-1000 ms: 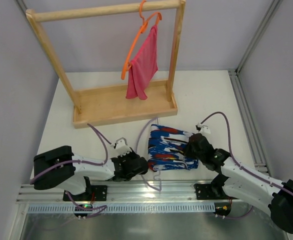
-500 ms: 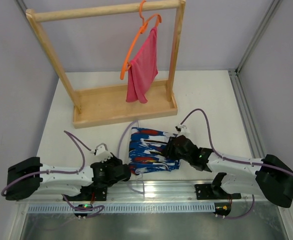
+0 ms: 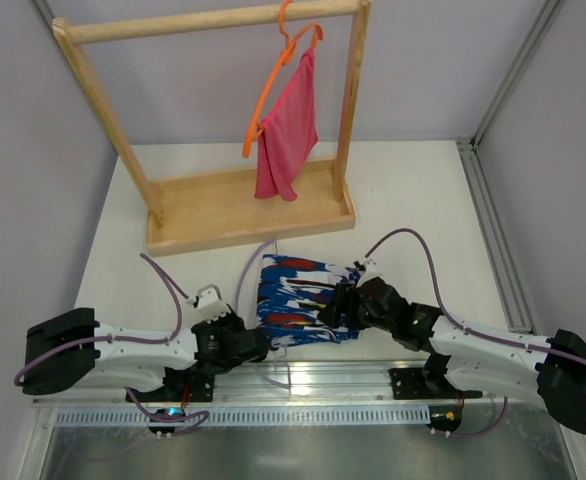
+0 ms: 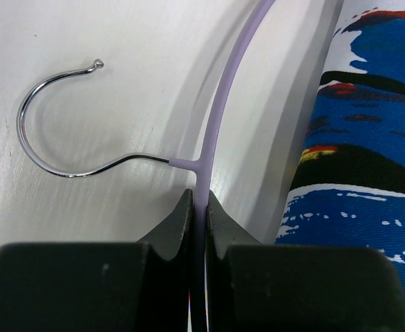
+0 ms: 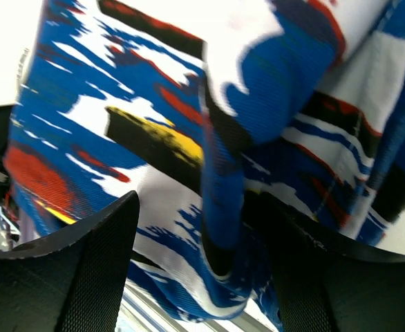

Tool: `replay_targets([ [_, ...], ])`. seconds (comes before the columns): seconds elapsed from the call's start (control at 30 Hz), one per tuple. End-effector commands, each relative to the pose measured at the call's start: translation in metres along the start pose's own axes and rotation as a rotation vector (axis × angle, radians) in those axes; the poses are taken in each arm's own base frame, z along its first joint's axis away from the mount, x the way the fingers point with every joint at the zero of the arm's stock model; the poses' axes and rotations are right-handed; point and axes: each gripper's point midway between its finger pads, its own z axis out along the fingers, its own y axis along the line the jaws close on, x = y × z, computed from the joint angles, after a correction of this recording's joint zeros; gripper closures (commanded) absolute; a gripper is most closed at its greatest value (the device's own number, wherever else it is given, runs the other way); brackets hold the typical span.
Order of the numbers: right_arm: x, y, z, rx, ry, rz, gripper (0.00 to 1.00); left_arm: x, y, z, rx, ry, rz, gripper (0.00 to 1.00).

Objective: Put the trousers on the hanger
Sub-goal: Place trousers on hanger

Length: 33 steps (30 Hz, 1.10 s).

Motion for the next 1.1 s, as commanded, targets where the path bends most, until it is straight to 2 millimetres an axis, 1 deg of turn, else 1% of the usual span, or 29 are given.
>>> replay_targets([
  [0.0,0.018,-0.008,0.000,-0.006,0.043,0.015,0.27,0.001,0.032,0.006,-0.077,-0.010,0.110,1.00],
  [0.03,0.025,-0.016,0.000,0.005,0.059,0.023,0.27,0.001,0.032,0.006,-0.078,-0.010,0.114,1.00],
  [0.1,0.022,-0.011,-0.001,-0.032,0.030,0.026,0.27,0.001,0.030,0.005,-0.072,-0.009,0.110,1.00],
  [0.13,0.024,-0.013,-0.002,-0.039,0.028,0.028,0.27,0.000,0.030,0.006,-0.071,-0.012,0.109,1.00],
  [0.17,0.026,-0.007,-0.004,-0.074,0.044,0.026,0.33,0.001,0.029,0.006,-0.068,-0.012,0.107,1.00],
  [0.2,0.025,-0.004,-0.006,-0.085,0.038,0.023,0.40,0.001,0.028,0.006,-0.063,-0.014,0.109,1.00],
  [0.23,0.016,0.005,-0.009,-0.112,0.015,0.022,0.50,0.000,0.025,0.007,-0.052,-0.020,0.114,1.00],
  [0.27,0.014,0.007,-0.012,-0.113,0.016,0.011,0.71,0.000,0.014,0.007,-0.015,-0.023,0.099,1.00],
  [0.3,0.008,0.013,-0.014,-0.123,0.001,0.003,0.79,0.000,0.007,0.007,0.011,-0.025,0.103,1.00],
  [0.33,-0.006,0.025,-0.021,-0.136,-0.025,-0.006,0.84,0.000,0.002,0.007,0.032,-0.026,0.158,1.00],
  [0.37,-0.007,0.023,-0.024,-0.113,-0.016,-0.021,0.88,-0.002,-0.004,0.006,0.047,-0.034,0.155,1.00],
  [0.4,-0.017,0.023,-0.025,-0.088,-0.048,-0.041,0.93,-0.004,-0.007,0.006,0.052,-0.040,0.157,1.00],
  [0.43,-0.027,0.032,-0.030,-0.093,-0.062,-0.053,0.95,-0.006,-0.009,0.005,0.054,-0.046,0.153,1.00],
  [0.5,-0.033,0.036,-0.031,-0.079,-0.063,-0.072,0.96,-0.006,-0.007,0.006,0.047,-0.056,0.158,1.00],
  [0.53,-0.039,0.040,-0.032,-0.081,-0.070,-0.075,0.96,-0.006,-0.006,0.007,0.044,-0.057,0.162,1.00],
  [0.6,-0.044,0.038,-0.034,-0.059,-0.089,-0.073,0.96,-0.003,0.001,0.010,0.014,-0.056,0.165,1.00],
  [0.63,-0.047,0.035,-0.035,-0.046,-0.105,-0.071,0.96,-0.003,0.014,0.011,-0.028,-0.057,0.200,1.00],
  [0.67,-0.053,0.029,-0.039,-0.019,-0.132,-0.064,0.96,0.000,0.019,0.012,-0.067,-0.057,0.167,1.00],
  [0.7,-0.054,0.025,-0.041,-0.007,-0.135,-0.059,0.96,-0.001,0.028,0.012,-0.106,-0.062,0.181,1.00],
  [0.73,-0.059,0.016,-0.043,0.028,-0.159,-0.049,0.96,-0.002,0.041,0.012,-0.152,-0.063,0.213,1.00],
  [0.77,-0.057,0.004,-0.045,0.071,-0.152,-0.041,0.96,-0.002,0.047,0.012,-0.177,-0.065,0.216,1.00],
  [0.8,-0.057,-0.006,-0.048,0.102,-0.164,-0.028,0.96,0.002,0.046,0.013,-0.182,-0.053,0.193,1.00],
  [0.83,-0.056,-0.025,-0.048,0.164,-0.174,-0.006,0.96,0.005,0.050,0.014,-0.194,-0.050,0.202,1.00],
  [0.9,-0.045,-0.047,-0.048,0.236,-0.167,0.036,0.96,0.007,0.053,0.016,-0.206,-0.049,0.185,1.00],
  [0.93,-0.034,-0.062,-0.046,0.273,-0.155,0.050,0.96,0.008,0.054,0.016,-0.205,-0.050,0.187,1.00],
  [0.97,-0.030,-0.069,-0.045,0.294,-0.164,0.088,0.96,0.010,0.051,0.017,-0.194,-0.047,0.171,1.00],
  [1.0,-0.025,-0.075,-0.042,0.305,-0.157,0.103,0.96,0.011,0.054,0.018,-0.190,-0.046,0.171,1.00],
  [1.03,-0.016,-0.087,-0.039,0.335,-0.144,0.111,0.96,0.012,0.051,0.019,-0.173,-0.040,0.174,1.00],
  [1.07,-0.014,-0.091,-0.038,0.349,-0.151,0.133,0.96,0.015,0.037,0.019,-0.120,-0.031,0.132,1.00],
])
